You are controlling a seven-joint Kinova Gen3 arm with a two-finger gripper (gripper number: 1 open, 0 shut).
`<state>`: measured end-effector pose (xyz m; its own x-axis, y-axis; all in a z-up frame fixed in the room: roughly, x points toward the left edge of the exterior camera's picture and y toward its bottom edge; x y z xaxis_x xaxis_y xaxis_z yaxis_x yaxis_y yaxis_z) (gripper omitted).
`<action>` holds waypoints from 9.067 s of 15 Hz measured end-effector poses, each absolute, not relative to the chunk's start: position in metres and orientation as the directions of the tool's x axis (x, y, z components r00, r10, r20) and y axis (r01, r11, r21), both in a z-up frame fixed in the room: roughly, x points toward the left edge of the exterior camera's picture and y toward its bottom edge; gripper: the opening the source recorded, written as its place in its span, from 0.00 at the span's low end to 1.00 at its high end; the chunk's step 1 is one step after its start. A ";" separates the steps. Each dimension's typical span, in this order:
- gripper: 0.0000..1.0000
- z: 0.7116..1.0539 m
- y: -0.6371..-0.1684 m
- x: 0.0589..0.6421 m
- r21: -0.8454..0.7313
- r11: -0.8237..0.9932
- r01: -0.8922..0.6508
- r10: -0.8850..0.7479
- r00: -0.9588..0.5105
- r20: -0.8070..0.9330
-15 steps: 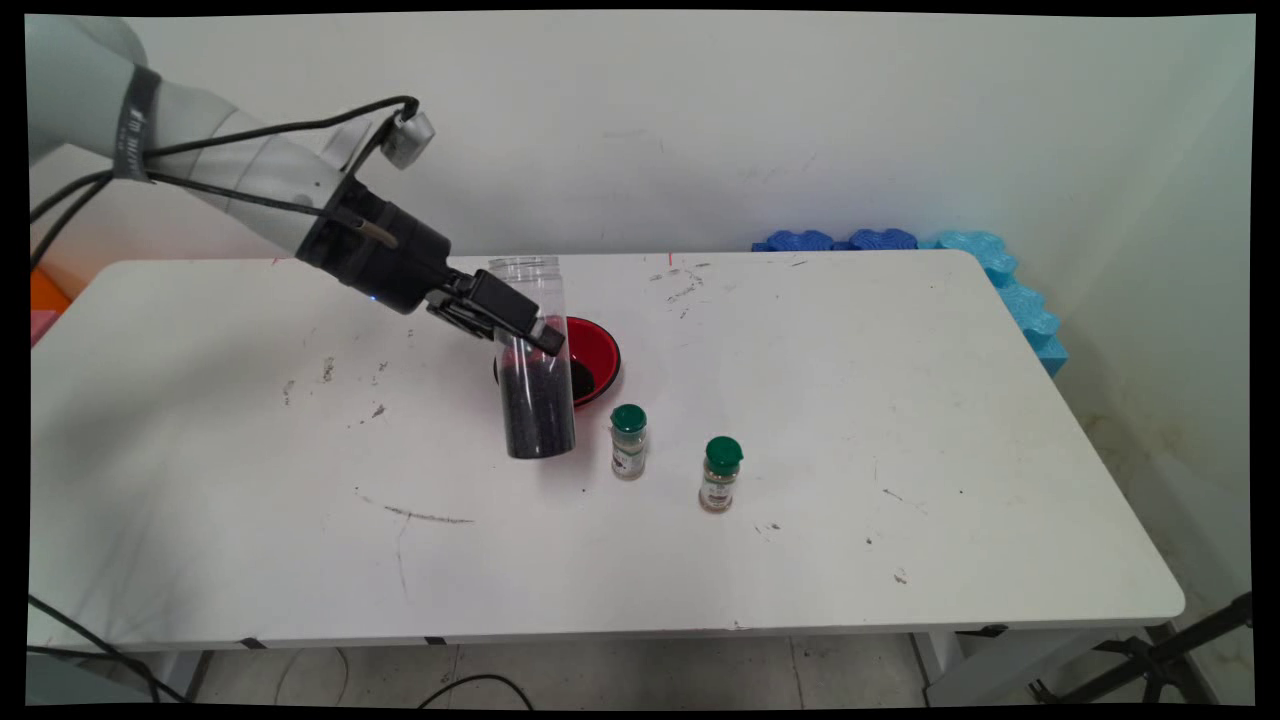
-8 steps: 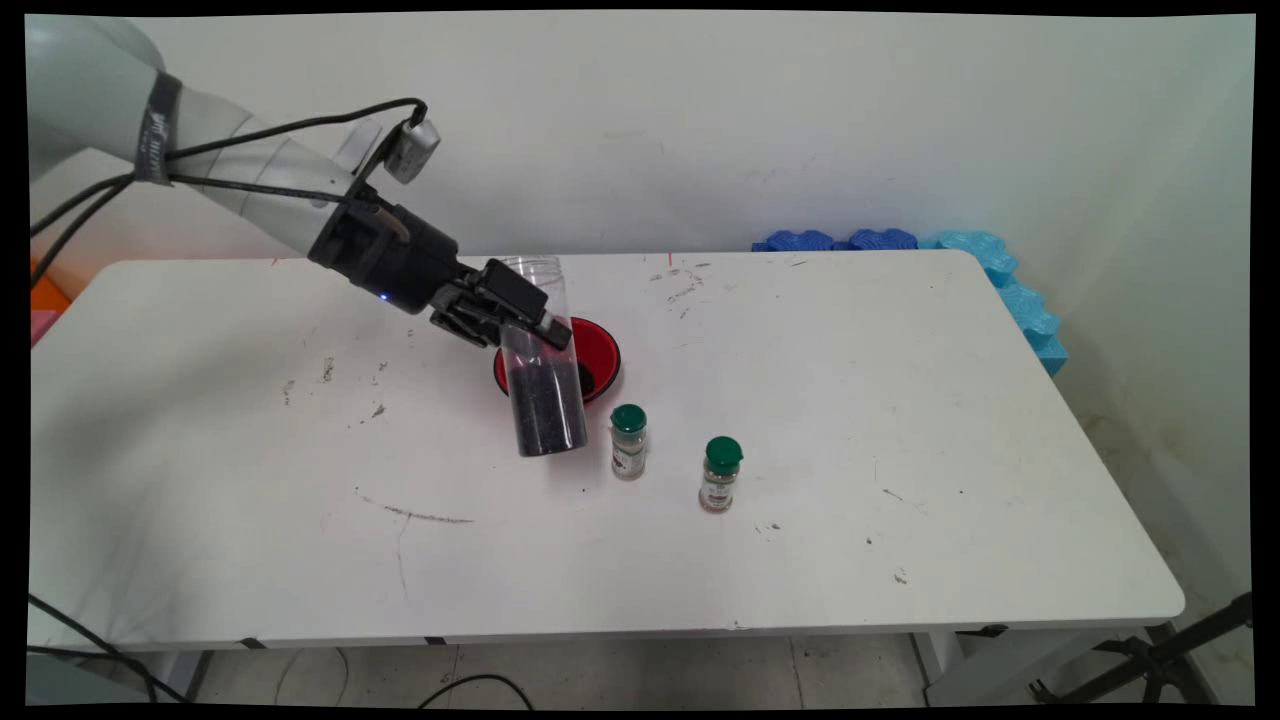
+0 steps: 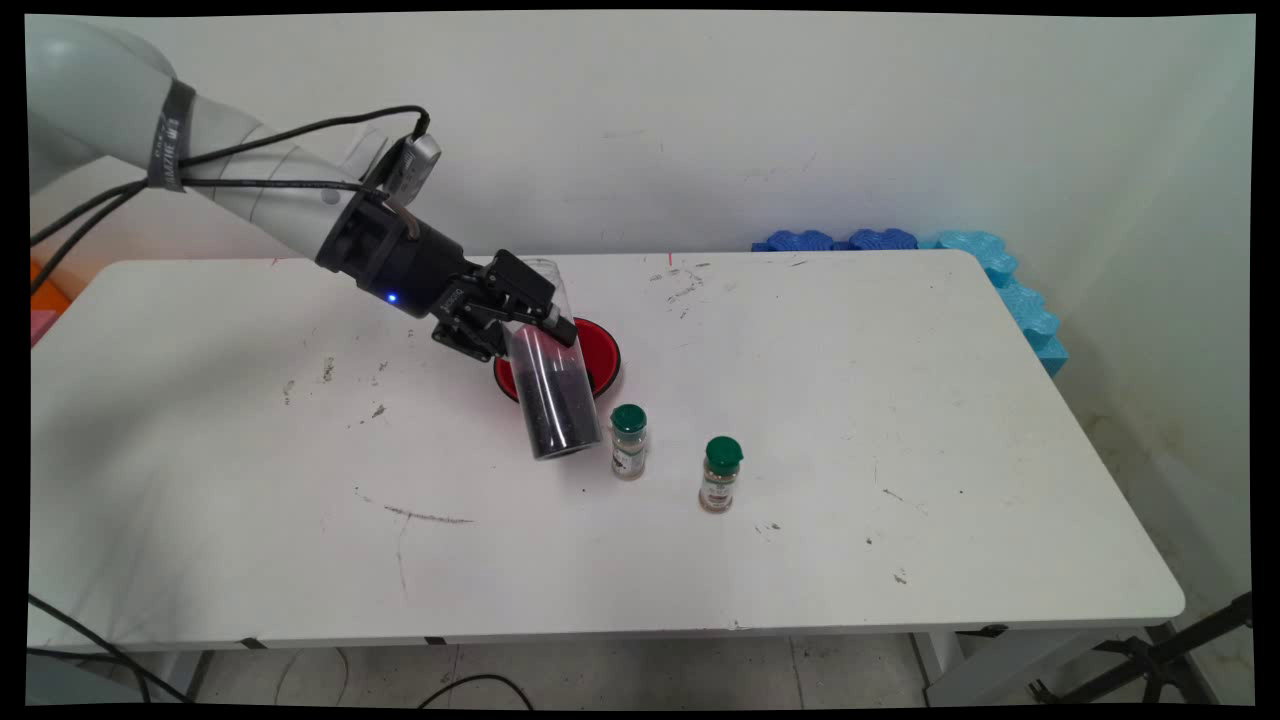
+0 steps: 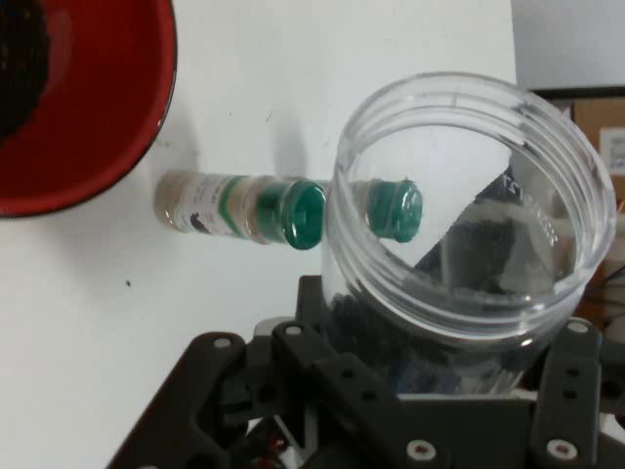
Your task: Pour the black seasoning powder in the red bowl, then place the picked object on the table
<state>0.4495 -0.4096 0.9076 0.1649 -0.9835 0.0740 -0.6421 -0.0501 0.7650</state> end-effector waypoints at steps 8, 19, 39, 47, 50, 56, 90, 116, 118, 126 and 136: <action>0.00 0.899 -0.412 0.450 0.771 -0.333 -0.542 -0.926 0.344 -0.158; 0.00 0.887 -0.425 0.448 0.724 -0.576 -0.379 -0.793 0.472 -0.384; 0.00 0.865 -0.451 0.459 0.581 -0.808 -0.100 -0.532 0.547 -0.646; 0.00 0.863 -0.453 0.456 0.507 -0.862 0.010 -0.427 0.526 -0.736; 0.00 0.863 -0.453 0.455 0.490 -0.871 0.037 -0.403 0.520 -0.754; 0.00 0.863 -0.452 0.453 0.460 -0.884 0.084 -0.360 0.505 -0.784; 0.00 0.870 -0.452 0.456 0.752 -0.633 -0.182 -0.712 0.518 -0.473; 0.00 0.942 -0.495 0.450 0.679 0.396 -0.617 -0.844 0.045 0.534; 0.00 0.948 -0.496 0.450 0.631 0.457 -0.627 -0.810 0.001 0.587; 0.00 0.975 -0.491 0.461 0.383 0.616 -0.689 -0.646 -0.163 0.746; 0.00 1.013 -0.454 0.463 0.098 0.783 -0.614 -0.402 -0.380 0.833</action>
